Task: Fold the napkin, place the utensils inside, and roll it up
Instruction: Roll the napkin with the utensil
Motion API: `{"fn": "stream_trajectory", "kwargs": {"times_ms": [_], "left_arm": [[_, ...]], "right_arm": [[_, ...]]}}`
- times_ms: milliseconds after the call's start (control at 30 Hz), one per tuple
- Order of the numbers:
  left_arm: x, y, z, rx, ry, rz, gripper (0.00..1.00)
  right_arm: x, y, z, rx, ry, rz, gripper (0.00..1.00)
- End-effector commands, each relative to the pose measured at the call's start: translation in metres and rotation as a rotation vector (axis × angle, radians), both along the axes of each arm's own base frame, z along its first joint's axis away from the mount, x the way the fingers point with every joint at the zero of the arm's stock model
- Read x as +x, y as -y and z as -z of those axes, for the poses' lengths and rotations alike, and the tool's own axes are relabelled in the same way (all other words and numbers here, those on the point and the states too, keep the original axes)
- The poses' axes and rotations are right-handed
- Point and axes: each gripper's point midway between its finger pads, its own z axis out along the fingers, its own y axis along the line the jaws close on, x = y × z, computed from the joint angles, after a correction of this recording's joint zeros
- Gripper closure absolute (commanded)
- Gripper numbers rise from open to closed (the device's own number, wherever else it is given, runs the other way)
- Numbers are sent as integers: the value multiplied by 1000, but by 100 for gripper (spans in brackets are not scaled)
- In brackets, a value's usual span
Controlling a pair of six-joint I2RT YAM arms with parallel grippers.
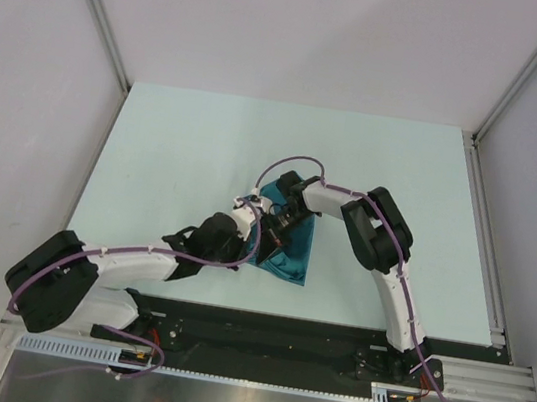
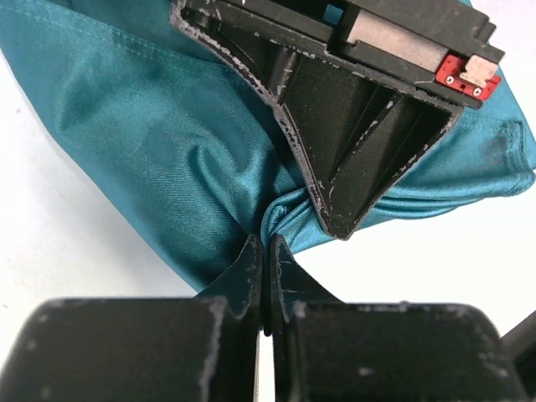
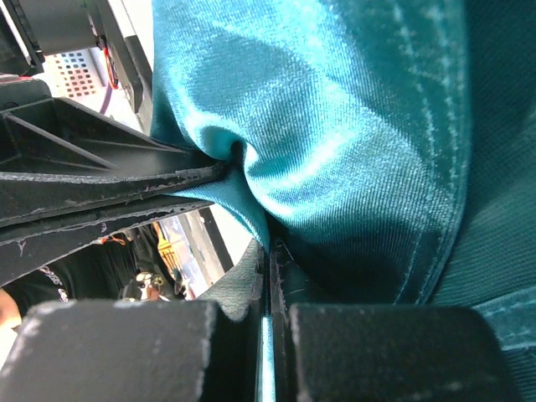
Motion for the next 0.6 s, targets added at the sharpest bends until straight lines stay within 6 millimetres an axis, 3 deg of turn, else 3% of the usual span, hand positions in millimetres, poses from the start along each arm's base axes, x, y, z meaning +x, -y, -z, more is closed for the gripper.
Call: {"fn": "stream_trajectory", "kwargs": {"times_ms": [0,100,133,300,400,567], "left_arm": [[7,-1,-4,18,-1,-46,100],[4,-1,-2,12,-17,-45,100],[4,-1,-2,8,-20,-49,100],[1,0,-3,-9,-41,-52,100],[1,1,-5,-32,-50,-54,100],[1,3,-11,-79,-70,-40,100]], "right_arm": [[11,4,-1,8,31,18,100],[13,3,-12,41,36,28,90],[11,5,-15,50,28,32,80],[20,12,-33,65,93,73,52],[23,22,-39,54,121,106,43],[32,31,-46,29,241,153,38]]}}
